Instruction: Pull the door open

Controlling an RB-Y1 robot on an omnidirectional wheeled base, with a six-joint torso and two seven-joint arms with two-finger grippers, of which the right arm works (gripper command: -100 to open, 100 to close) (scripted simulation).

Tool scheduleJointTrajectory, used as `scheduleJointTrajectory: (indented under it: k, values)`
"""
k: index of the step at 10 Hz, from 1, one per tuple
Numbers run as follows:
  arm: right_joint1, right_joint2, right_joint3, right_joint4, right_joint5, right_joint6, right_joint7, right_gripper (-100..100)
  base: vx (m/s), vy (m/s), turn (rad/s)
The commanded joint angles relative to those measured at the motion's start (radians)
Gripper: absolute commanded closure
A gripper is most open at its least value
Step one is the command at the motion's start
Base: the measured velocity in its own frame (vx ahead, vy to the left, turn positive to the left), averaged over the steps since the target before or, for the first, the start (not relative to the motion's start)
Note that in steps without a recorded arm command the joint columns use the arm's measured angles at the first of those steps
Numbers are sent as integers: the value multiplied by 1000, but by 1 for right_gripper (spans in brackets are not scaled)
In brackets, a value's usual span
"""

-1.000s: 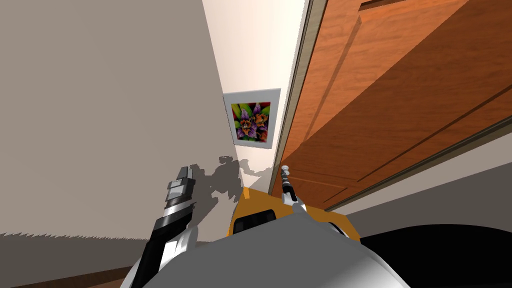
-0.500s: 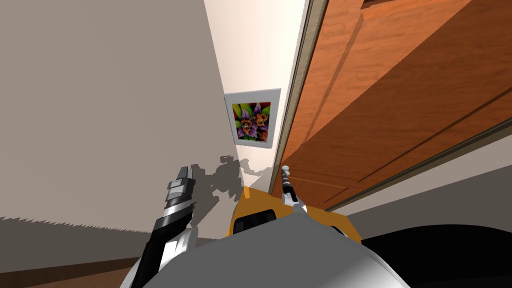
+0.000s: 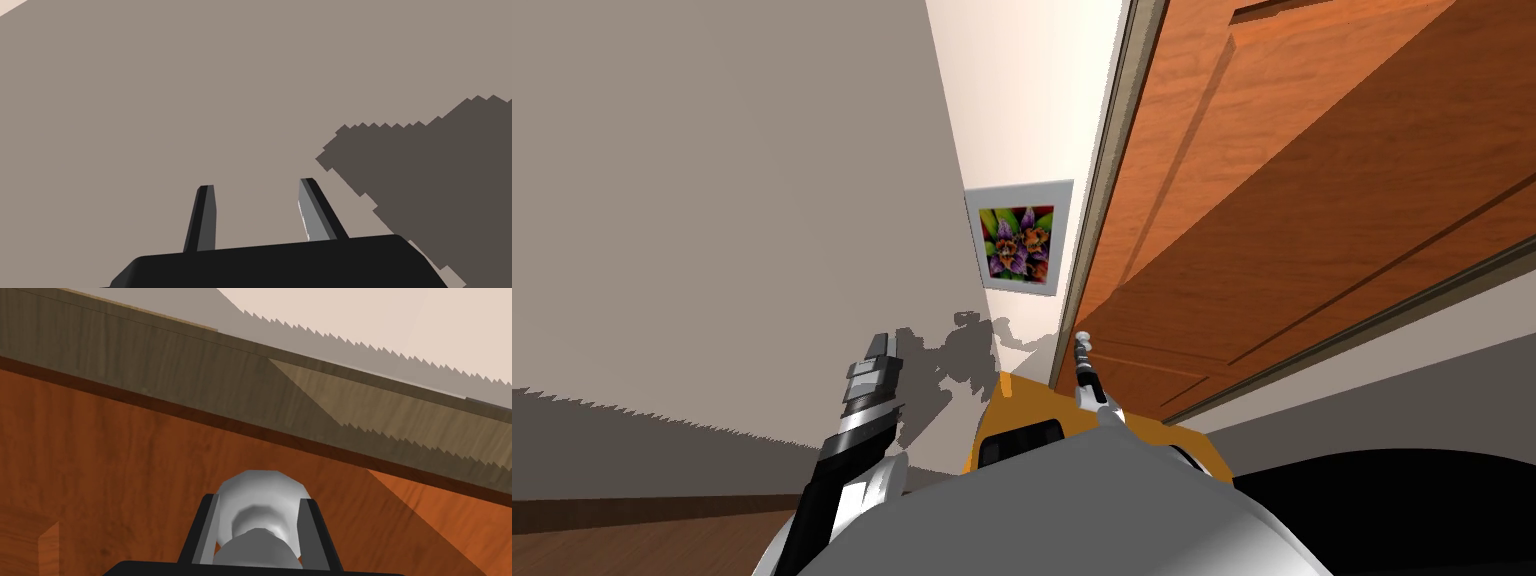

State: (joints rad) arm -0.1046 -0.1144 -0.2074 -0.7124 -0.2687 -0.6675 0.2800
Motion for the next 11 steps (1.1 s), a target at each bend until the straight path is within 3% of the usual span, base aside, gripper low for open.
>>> scheduleJointTrajectory:
  k: [1,11]
  values:
    - [2,-24,-15,15,-11,-12,-35,100,-19,-15,12]
    - [-3,-42,32,36,-54,-41,-273,100,-27,-3,29]
